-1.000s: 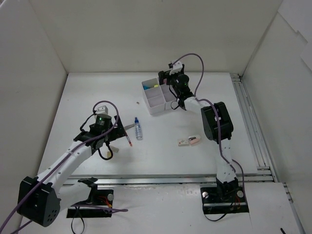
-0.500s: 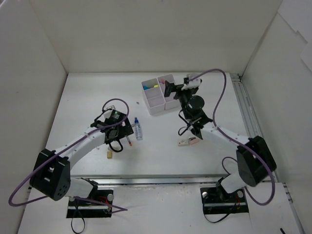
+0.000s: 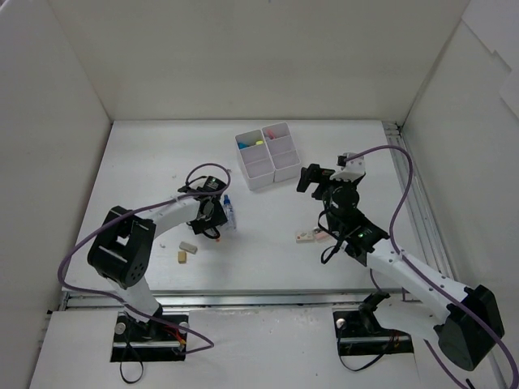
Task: Sort the stationery into containers
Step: Pick up the pen from the center of the board.
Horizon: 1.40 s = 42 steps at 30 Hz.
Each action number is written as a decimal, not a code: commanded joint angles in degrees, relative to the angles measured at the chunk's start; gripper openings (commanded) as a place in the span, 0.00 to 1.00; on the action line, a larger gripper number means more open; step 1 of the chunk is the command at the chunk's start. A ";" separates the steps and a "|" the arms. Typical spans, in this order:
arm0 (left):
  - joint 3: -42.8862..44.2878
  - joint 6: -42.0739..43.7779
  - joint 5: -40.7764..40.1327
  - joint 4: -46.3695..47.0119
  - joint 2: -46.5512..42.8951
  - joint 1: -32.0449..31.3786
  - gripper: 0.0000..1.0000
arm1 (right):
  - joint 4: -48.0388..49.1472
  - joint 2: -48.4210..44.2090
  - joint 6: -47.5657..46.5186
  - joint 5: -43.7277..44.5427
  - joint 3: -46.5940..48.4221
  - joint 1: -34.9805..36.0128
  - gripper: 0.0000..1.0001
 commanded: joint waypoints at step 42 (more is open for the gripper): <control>-0.10 22.78 12.97 -0.14 -21.90 -3.89 0.00 | -24.98 7.98 2.32 -27.26 14.88 3.61 0.98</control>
